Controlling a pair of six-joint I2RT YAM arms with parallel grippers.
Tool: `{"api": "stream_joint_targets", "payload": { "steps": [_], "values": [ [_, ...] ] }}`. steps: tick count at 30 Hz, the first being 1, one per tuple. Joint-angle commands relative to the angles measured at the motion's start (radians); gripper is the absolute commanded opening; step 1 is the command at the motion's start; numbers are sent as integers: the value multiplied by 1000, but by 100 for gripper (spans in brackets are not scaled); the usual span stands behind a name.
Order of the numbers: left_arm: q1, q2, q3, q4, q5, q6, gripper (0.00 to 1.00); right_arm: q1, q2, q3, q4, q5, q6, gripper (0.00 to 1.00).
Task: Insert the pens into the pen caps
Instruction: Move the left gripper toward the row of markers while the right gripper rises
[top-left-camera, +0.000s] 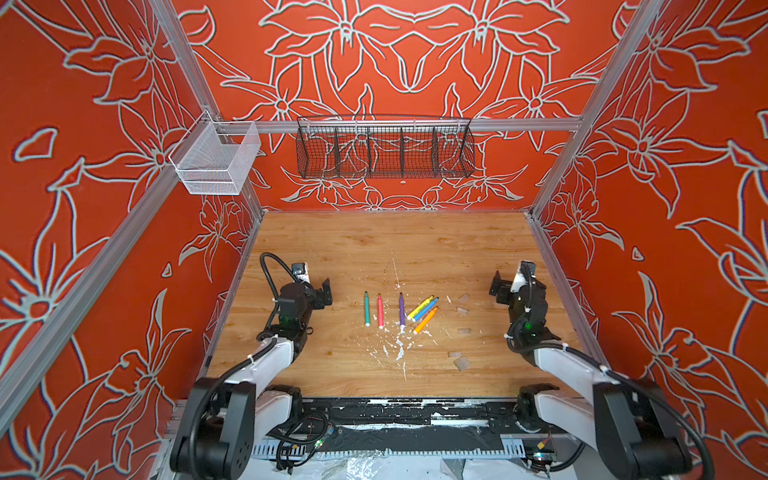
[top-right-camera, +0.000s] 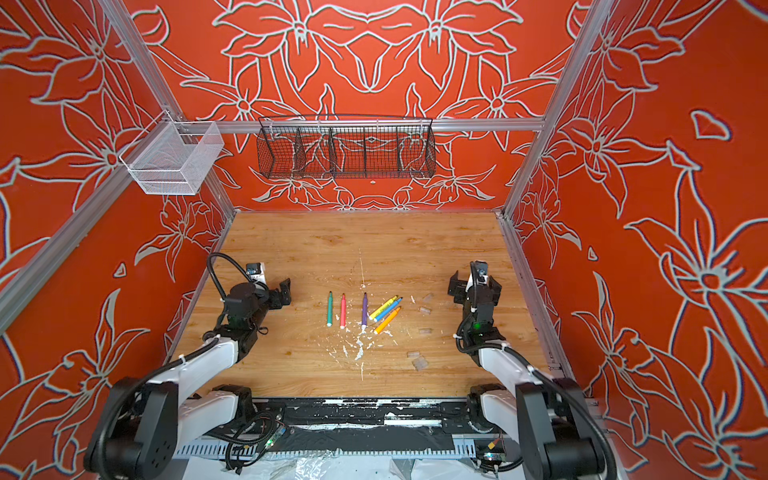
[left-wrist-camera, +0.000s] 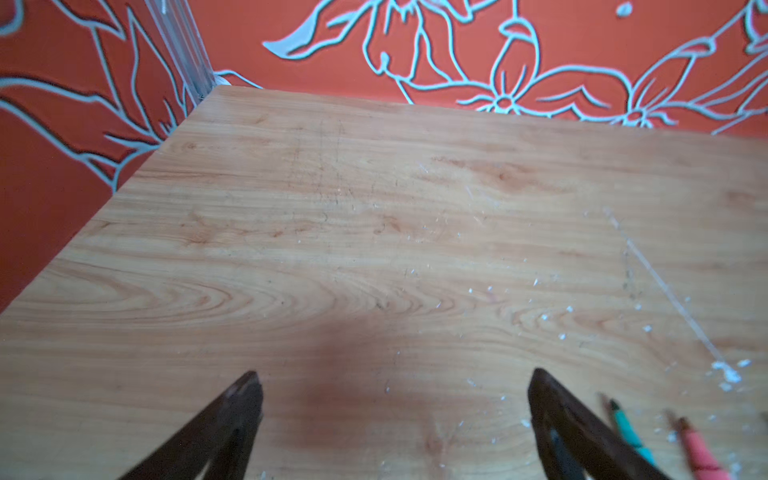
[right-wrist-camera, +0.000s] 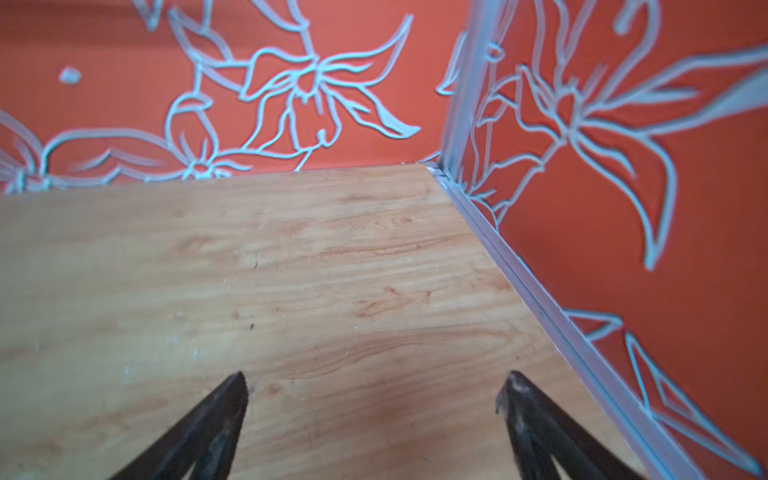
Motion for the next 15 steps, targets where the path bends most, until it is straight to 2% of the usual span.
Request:
{"api": "stream_joint_targets", "payload": {
  "steps": [1,2,3,5,7,10,12,13,14,15],
  "values": [
    [-2,-111,146,-374,16,-219,97,-5,-120,147,-433,24,161,97],
    [-2,-132,161,-406,106,-225,97,-5,-154,205,-532,-129,64,97],
    [-2,-146,165,-411,186,-213,97,-5,-182,249,-608,-217,49,97],
    [-1,-189,139,-365,316,-242,97,-5,-266,261,-611,-303,162,97],
    [2,-230,133,-383,354,-317,97,-5,-353,239,-598,-349,267,97],
    [11,-275,151,-467,354,-445,97,-5,-405,272,-680,-467,294,97],
    [14,-288,159,-487,414,-478,97,-5,-429,268,-711,-503,327,97],
    [15,-292,152,-458,480,-470,97,-5,-455,247,-713,-496,355,97],
    [15,-293,143,-429,530,-463,97,-4,-487,210,-709,-460,392,98],
    [15,-295,134,-431,521,-482,97,-5,-516,170,-682,-427,407,98]
  ]
}}
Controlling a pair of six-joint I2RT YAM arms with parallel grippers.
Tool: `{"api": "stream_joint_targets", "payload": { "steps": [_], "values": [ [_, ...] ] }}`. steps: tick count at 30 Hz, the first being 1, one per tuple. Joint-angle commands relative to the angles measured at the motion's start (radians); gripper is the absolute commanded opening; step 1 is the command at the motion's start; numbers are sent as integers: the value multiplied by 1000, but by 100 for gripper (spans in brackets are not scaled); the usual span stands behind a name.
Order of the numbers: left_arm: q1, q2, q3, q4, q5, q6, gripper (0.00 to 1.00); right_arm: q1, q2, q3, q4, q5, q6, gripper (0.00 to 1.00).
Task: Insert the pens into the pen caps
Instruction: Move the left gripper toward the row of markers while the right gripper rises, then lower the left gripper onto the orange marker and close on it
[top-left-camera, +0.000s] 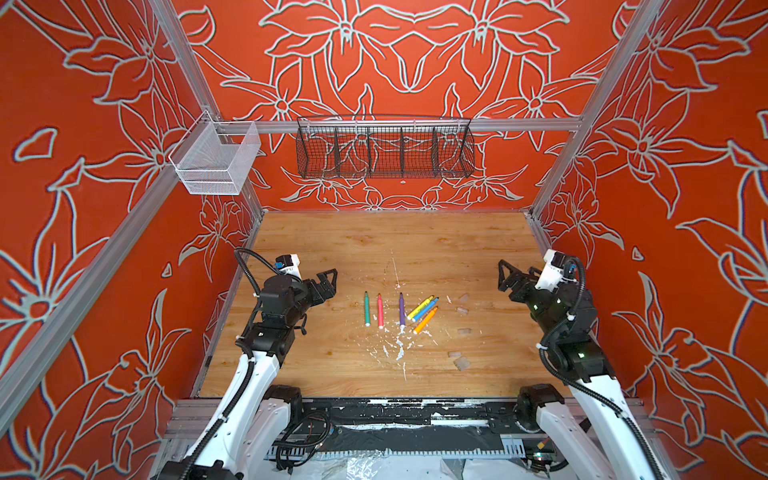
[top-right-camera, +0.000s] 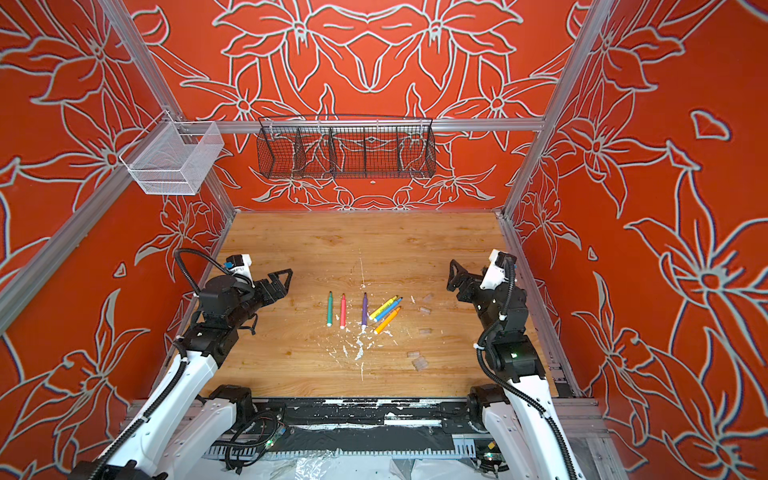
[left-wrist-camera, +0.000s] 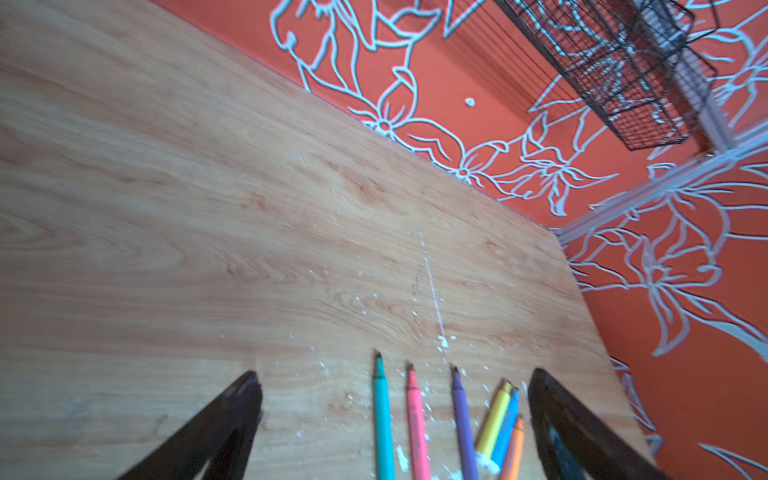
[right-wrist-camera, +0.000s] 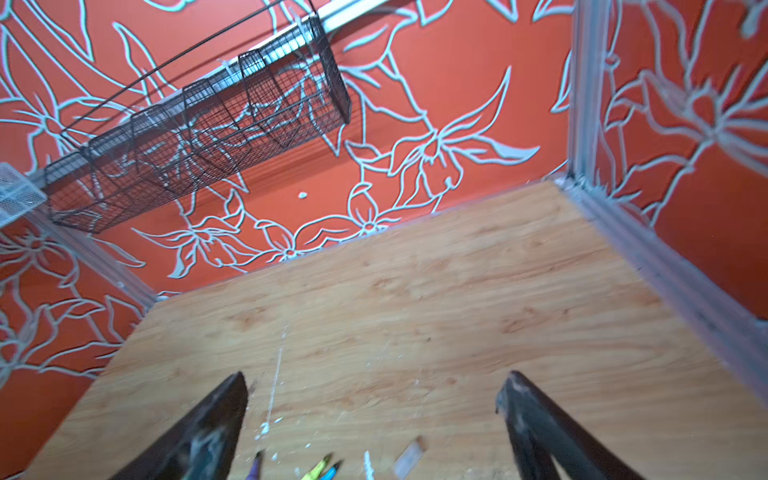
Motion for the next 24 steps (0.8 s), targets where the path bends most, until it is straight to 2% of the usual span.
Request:
{"api": "stream_joint_targets", "payload": {
  "steps": [1,2,3,6,7,9,11,14,16,18,20,22,24],
  "values": [
    [4,-17,-15,-55,67,-117,97,-2,-91,-106,-45,11,103,98],
    [3,-19,-30,-72,24,-146,97,-2,-127,-152,-8,42,86,98],
    [11,-18,-35,-63,36,-129,97,-2,-152,-188,21,69,77,98],
    [14,-10,-55,16,188,-19,97,-2,-155,-246,35,154,60,98],
    [7,-10,-59,34,228,0,93,-2,-126,-259,44,176,65,98],
    [-64,-8,-43,12,211,34,86,-2,-54,-289,91,217,78,98],
    [-229,-8,2,-63,53,80,87,-2,33,-311,153,258,97,98],
    [-516,5,30,-72,-143,137,87,-4,147,-348,278,277,108,98],
    [-657,29,48,-71,-217,169,82,-3,174,-317,251,235,86,95],
    [-764,83,82,-80,-263,196,81,-4,181,-341,295,226,99,93],
    [-849,182,131,-87,-296,217,77,-3,148,-343,264,200,95,86],
    [-902,328,193,-103,-317,242,76,-4,106,-369,270,183,98,82],
    [-934,473,283,-154,-347,253,69,-3,49,-389,257,188,100,81]
  ]
}}
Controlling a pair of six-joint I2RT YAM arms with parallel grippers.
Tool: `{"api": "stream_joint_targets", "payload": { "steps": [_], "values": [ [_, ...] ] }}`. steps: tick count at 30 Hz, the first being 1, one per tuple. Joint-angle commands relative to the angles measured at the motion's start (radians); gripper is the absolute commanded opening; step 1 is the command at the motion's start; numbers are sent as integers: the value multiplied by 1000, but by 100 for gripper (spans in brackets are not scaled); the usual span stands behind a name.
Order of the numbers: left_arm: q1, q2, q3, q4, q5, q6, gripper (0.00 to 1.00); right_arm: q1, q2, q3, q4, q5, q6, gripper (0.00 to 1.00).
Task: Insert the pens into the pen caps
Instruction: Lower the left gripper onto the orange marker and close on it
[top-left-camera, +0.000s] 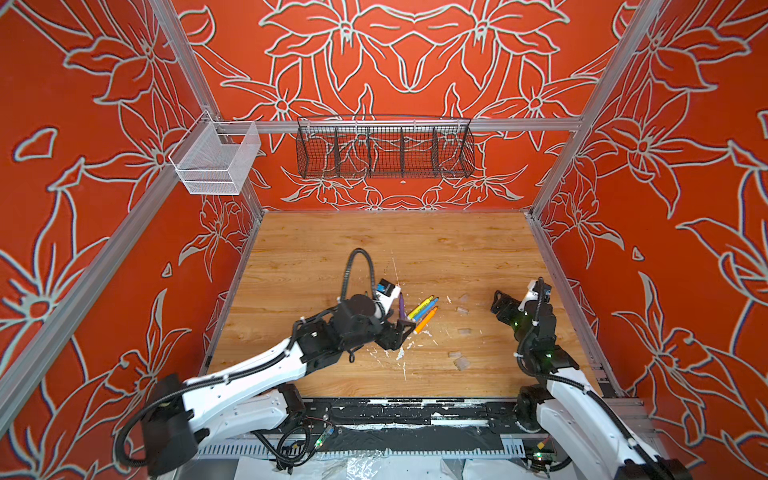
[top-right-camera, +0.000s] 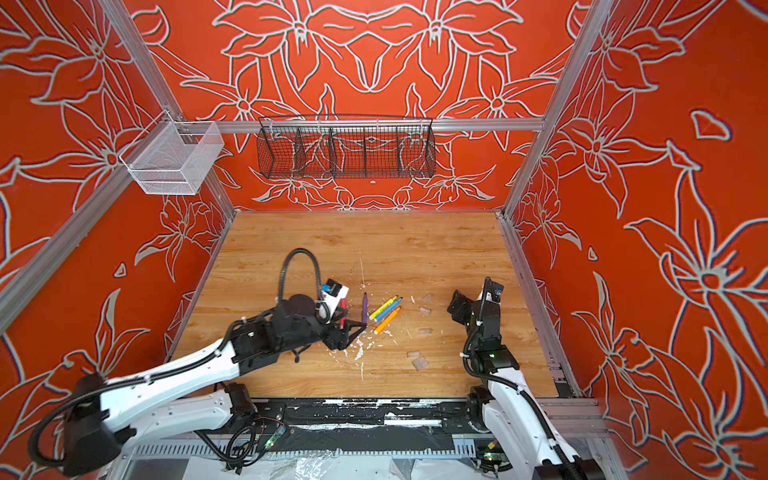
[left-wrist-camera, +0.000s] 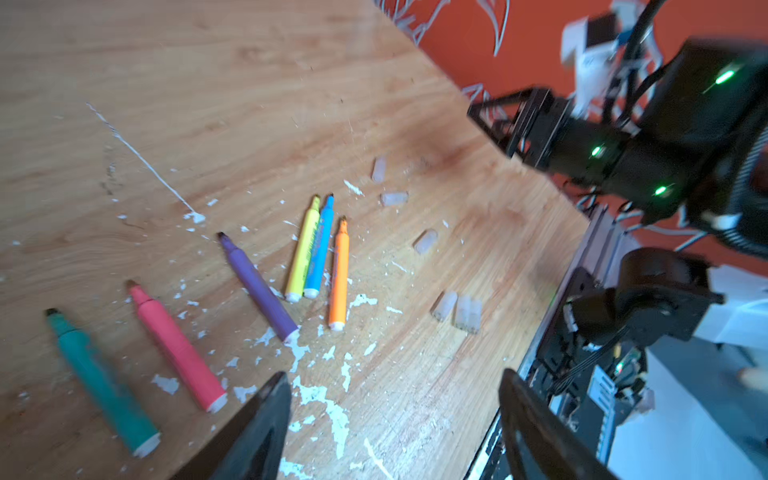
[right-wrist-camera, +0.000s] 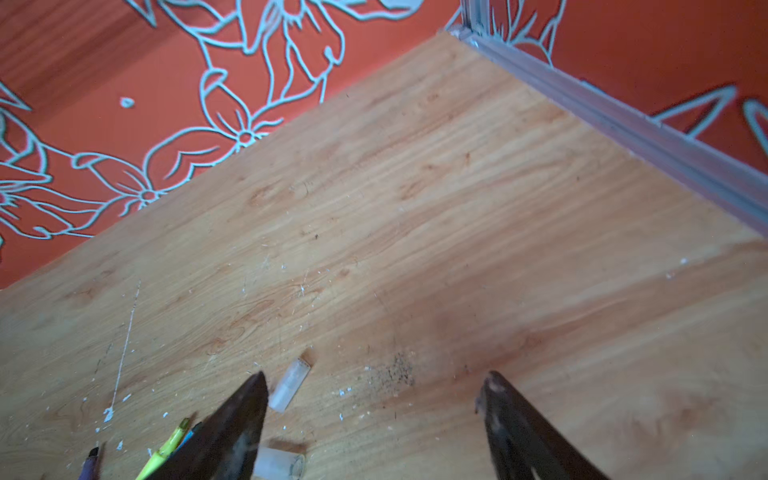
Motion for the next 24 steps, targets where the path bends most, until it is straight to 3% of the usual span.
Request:
{"api": "stream_joint_targets", "payload": {
  "steps": [1,3,10,14,24],
  "values": [
    [-49,214,129,-117,-108,50,64,-1,-88,-46,18,-5,19,81],
    [-66,346,242,-205,-149,48,51,-2,-137,-63,7,0,20,80],
    [-74,604,473,-366,-271,52,40,-2,-168,-74,2,-9,14,72],
    [-74,668,527,-387,-239,64,40,-1,-118,-59,18,-26,9,69],
    [-73,811,629,-465,-306,50,40,-1,-91,-51,31,-40,3,65]
  ]
}}
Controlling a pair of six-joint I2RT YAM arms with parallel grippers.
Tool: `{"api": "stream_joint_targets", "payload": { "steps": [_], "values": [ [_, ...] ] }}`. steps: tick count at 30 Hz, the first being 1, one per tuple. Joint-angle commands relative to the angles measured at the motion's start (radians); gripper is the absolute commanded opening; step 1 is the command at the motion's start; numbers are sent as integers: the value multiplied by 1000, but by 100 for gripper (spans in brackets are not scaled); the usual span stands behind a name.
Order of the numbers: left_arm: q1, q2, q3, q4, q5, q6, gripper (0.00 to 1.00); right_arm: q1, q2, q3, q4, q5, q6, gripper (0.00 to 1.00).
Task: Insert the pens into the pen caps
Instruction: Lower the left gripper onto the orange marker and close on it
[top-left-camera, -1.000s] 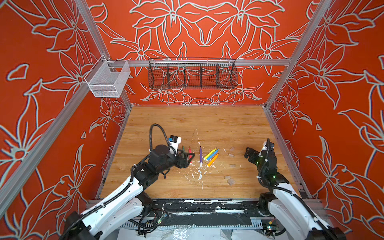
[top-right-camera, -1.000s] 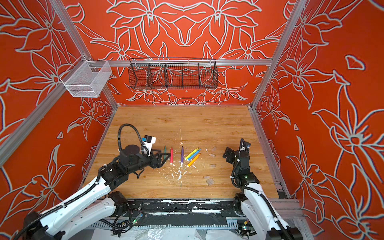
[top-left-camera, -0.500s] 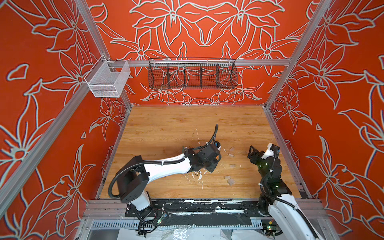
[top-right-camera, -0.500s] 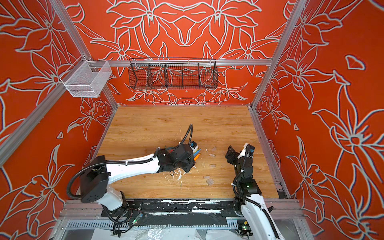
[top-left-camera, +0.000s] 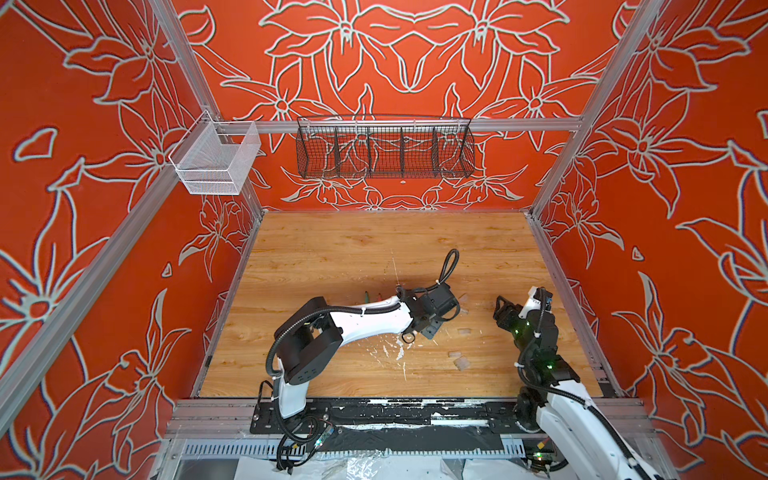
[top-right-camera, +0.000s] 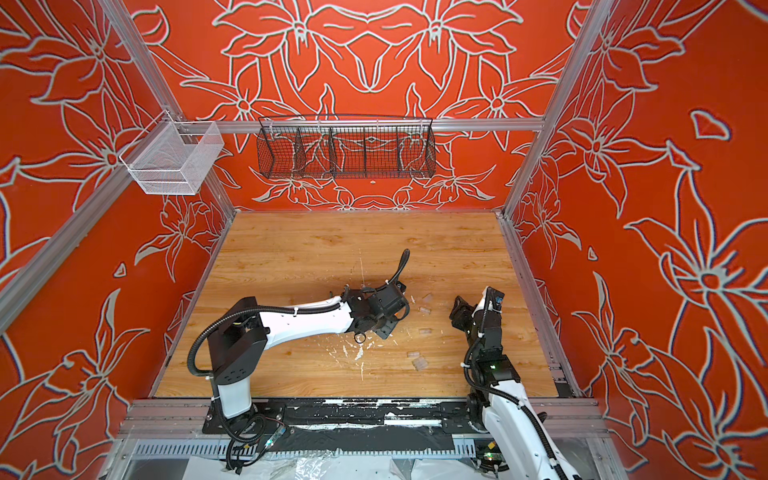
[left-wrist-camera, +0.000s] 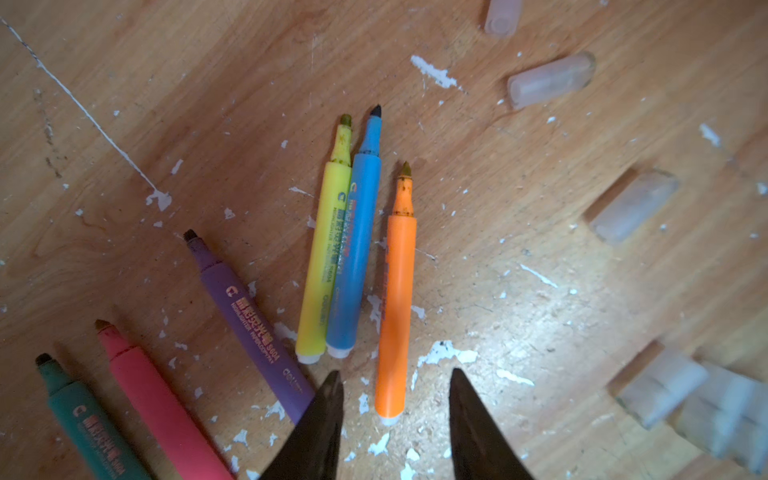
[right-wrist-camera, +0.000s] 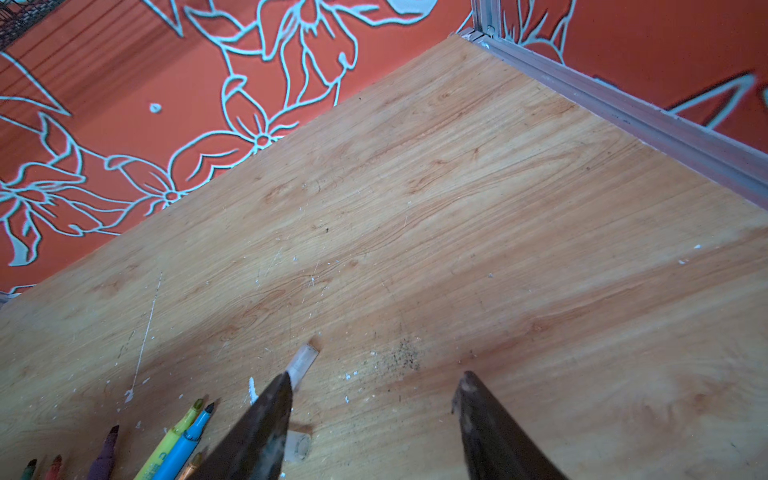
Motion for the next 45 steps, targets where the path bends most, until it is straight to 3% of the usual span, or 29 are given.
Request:
{"api": "stream_joint_targets", "payload": {
  "steps": [1,11,22,34,36,40,45],
  "values": [
    [-3,48,35,-70,-40,-10,40,-1,-10,16,28,-11,-1,65],
    [-3,152,97,-141,-29,-39,27,-1,-12,15,28,-12,-2,65],
    [26,198,96,-146,71,-41,27,-1,-15,14,25,-12,-2,65],
    [31,204,120,-188,97,-35,7,0,-45,24,-21,7,15,65],
    [35,167,106,-179,114,-37,4,-1,-64,71,-140,7,41,64],
    [39,-38,-21,-66,178,-38,1,-1,-142,219,-430,-115,68,63],
    [36,-317,-194,78,235,-78,0,12,-237,321,-510,-384,172,64]
  ]
}}
